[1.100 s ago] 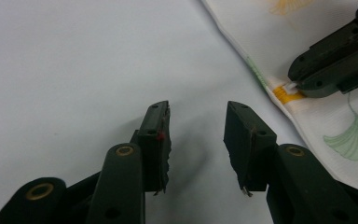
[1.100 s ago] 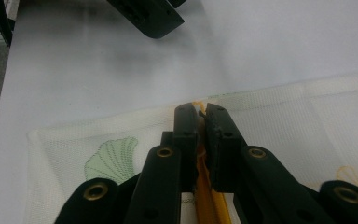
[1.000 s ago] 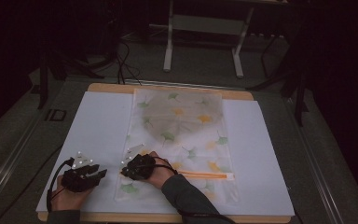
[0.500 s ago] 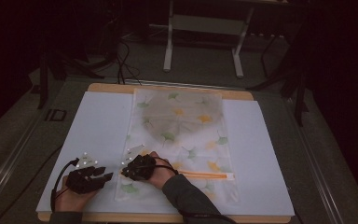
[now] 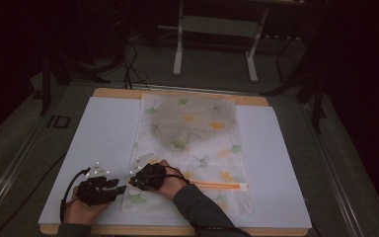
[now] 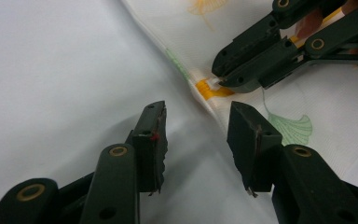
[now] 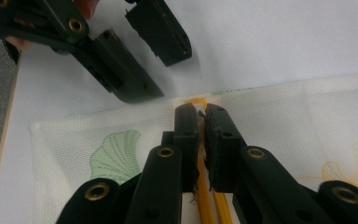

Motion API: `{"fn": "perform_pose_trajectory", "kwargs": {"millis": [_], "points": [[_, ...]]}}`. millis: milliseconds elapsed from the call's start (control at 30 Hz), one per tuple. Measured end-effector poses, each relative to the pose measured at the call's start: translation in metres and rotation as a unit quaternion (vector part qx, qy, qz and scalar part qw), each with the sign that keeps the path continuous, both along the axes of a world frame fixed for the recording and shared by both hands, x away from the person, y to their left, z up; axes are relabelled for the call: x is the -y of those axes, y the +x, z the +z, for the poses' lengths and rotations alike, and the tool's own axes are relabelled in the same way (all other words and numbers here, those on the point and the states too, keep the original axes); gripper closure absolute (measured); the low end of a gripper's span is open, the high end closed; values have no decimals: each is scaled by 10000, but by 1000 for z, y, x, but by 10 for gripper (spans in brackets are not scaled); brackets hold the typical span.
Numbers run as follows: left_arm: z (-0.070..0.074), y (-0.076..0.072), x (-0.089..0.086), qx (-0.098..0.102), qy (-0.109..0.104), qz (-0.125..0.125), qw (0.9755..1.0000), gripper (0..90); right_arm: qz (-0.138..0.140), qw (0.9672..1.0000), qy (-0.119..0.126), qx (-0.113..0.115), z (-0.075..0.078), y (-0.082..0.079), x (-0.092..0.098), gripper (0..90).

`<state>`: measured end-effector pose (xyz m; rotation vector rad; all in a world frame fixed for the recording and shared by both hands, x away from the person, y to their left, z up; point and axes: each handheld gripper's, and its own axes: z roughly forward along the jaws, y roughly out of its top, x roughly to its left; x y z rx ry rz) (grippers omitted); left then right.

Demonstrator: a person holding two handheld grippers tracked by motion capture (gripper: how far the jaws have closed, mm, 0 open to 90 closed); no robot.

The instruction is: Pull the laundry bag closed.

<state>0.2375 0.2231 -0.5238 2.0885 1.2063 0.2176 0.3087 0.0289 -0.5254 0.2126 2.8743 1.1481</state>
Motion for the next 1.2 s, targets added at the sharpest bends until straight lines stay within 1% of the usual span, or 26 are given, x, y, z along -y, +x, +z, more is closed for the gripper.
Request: {"fn": "perform_pose_trajectory", "kwargs": {"millis": [100, 133, 167, 200, 233, 333, 433, 533, 600, 833, 933, 1200], "points": [[-1, 2, 1, -102, -170, -34, 9998, 571, -4, 10000, -22, 46, 1, -1, 1, 842], [-1, 2, 1, -102, -170, -34, 9998, 571, -12, 10000, -23, 53, 1, -1, 1, 842], [-2, 3, 0, -174, -317, -38, 9993, 571, -3, 10000, -17, 59, 1, -1, 2, 842], [-2, 3, 0, -174, -317, -38, 9993, 571, -14, 10000, -17, 56, 2, -1, 2, 842], [-3, 4, 0, -207, -409, -46, 9989, 571, -18, 10000, -21, 61, 2, -1, 2, 842], [-1, 4, 1, -201, -490, -80, 9986, 571, -21, 10000, -40, 87, 3, -1, 3, 842], [0, 3, 2, -189, -476, -104, 9986, 571, -14, 9999, -42, 97, 3, -1, 3, 842], [-1, 4, 5, -243, -413, -148, 9987, 571, -22, 9999, -32, 113, 5, -1, 4, 842], [-3, 5, 6, -265, -410, -164, 9987, 571, -12, 9999, -17, 134, 6, -1, 5, 842], [-8, 13, 11, -386, -484, -220, 9978, 581, -15, 9998, -17, 181, 9, -3, 7, 842], [-9, 15, 13, -453, -527, -316, 9971, 606, 5, 9998, -14, 208, 10, -3, 8, 842], [-11, 19, 17, -574, -615, -423, 9956, 698, 24, 9997, -17, 246, 15, -3, 9, 842]]}}
